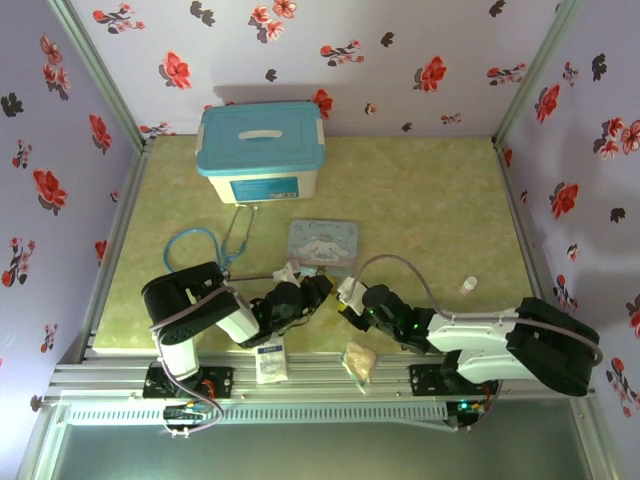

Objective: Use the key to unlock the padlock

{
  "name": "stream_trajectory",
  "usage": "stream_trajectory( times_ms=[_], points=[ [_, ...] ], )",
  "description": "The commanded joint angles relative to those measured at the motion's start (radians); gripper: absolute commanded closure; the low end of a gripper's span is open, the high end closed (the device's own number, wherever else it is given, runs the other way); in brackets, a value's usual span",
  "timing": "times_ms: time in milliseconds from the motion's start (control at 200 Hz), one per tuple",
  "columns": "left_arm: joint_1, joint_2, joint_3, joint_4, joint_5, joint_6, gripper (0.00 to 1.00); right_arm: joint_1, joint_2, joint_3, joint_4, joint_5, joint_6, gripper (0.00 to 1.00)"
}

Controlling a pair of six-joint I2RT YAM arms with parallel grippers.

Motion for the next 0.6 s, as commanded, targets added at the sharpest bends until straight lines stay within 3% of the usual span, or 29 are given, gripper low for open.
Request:
stream_trajectory(
  times_ms=[0,595],
  points=[
    [-0.013,-0.02,0.002,0.049,-0.002,0.033,1.0,0.015,0.038,0.024,0.098,0.044,-0.066,0.58],
    [-0.018,-0.015,0.009,0.055,0.001,0.024,1.0,0.042,0.157,0.052,0.229,0.085,-0.051,0.78]
  ],
)
